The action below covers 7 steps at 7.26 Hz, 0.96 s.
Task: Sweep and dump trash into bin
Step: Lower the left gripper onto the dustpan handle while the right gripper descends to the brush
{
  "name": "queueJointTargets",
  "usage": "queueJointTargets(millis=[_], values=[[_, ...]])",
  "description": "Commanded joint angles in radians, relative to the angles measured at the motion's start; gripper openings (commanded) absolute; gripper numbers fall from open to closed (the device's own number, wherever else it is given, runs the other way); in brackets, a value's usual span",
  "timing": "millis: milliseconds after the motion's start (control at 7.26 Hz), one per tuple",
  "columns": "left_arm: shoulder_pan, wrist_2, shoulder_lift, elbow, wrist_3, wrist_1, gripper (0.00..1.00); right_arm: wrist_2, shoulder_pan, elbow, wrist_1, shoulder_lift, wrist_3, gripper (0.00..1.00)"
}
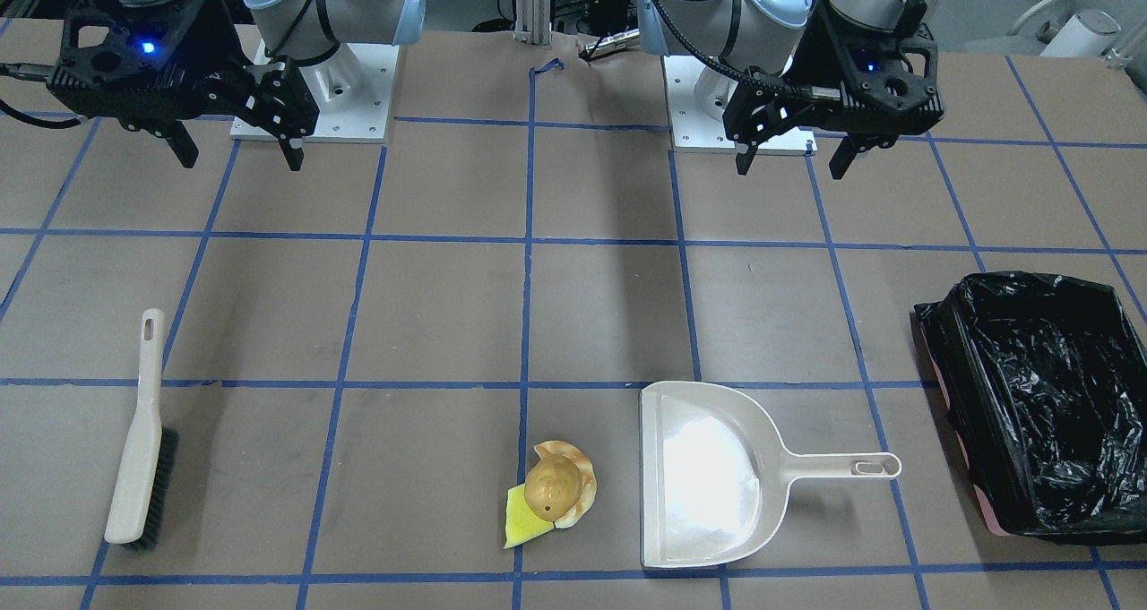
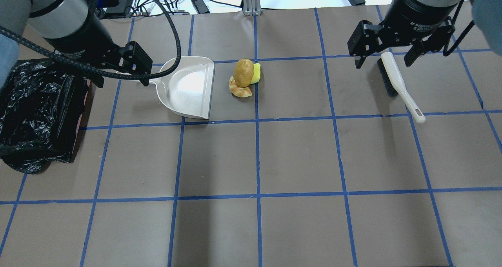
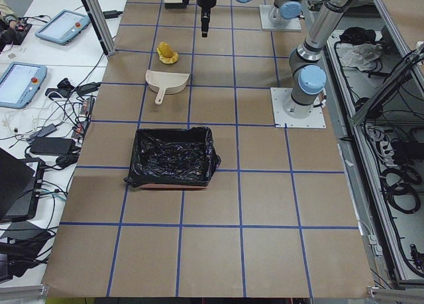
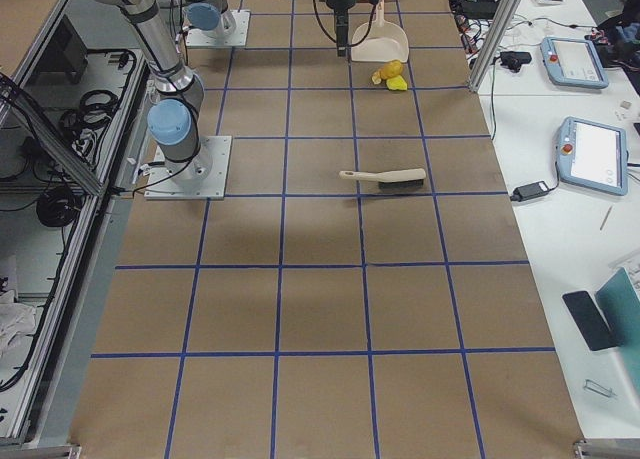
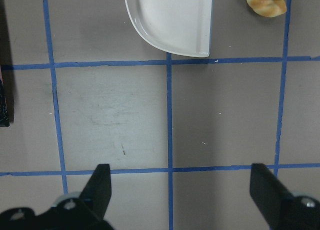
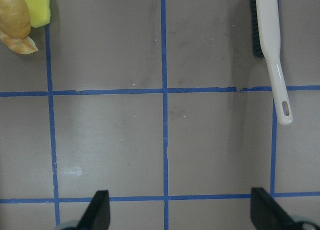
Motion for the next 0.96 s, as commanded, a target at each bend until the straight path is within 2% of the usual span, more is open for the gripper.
queueJointTargets(millis=[0, 413, 827], values=[[0.000, -0.001, -0.001, -0.001, 0.006, 0.001, 1.00, -0.001, -0.003, -0.001, -0.001, 0.003, 0.000, 1.00], [0.004, 0.001, -0.003, 0.005, 0.050, 0.004, 1.00, -0.018, -0.014, 0.002, -0.005, 0.007, -0.018, 1.00], [0.056, 0.002, -0.038, 0.001, 0.460, 0.036, 1.00, -0.009, -0.080, 0.005, -0.001, 0.011, -0.073, 1.00]])
